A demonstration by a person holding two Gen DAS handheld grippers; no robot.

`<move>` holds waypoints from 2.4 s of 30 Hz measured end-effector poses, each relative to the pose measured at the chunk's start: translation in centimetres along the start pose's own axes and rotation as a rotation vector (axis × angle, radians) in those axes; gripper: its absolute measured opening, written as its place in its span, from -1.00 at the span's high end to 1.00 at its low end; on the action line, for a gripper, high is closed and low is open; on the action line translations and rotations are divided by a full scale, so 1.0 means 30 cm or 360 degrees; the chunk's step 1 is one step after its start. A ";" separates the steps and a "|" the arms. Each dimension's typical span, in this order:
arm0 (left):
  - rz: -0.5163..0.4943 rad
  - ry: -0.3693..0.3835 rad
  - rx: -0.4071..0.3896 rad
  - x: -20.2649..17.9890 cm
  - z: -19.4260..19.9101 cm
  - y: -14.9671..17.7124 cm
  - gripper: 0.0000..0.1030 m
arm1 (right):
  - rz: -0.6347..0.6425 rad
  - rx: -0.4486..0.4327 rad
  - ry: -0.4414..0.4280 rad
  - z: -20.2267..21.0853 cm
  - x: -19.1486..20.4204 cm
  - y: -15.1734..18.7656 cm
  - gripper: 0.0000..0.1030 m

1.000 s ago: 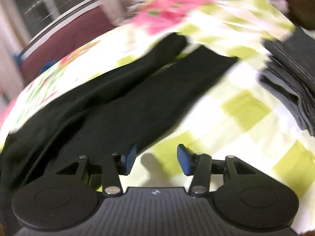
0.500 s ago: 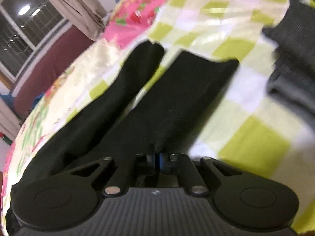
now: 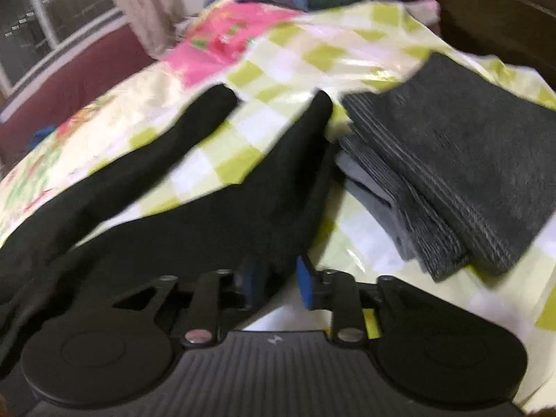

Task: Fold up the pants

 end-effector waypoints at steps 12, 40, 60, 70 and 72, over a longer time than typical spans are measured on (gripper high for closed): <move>0.0384 -0.0388 0.0105 0.346 0.123 0.168 -0.84 | -0.0209 0.0076 -0.0128 -0.026 0.108 0.120 -0.31; 0.0735 -0.0539 0.0181 0.589 0.020 0.253 0.15 | -0.0345 0.0064 -0.0196 0.100 0.054 0.185 0.91; 0.0629 -0.0669 0.0198 0.612 0.136 0.261 0.14 | -0.0562 -0.0207 -0.0123 0.178 -0.093 0.100 0.84; 0.0520 -0.0702 0.0165 0.593 0.183 0.241 0.11 | -0.0411 -0.0140 0.0160 0.224 -0.195 0.147 0.73; 0.0486 -0.0708 0.0131 0.601 0.220 0.220 0.02 | -0.0360 -0.0178 0.0194 0.248 -0.188 0.130 0.66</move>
Point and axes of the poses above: each gripper's, at about its wrist camera, not at the fingertips, and z roughly against the way its jaws point, x to its left, y to its underside, the point moved 9 cm from there along -z, roughly the way its jaws point, and after that the axes turned 12 degrees about -x, right-handed, at the moved point
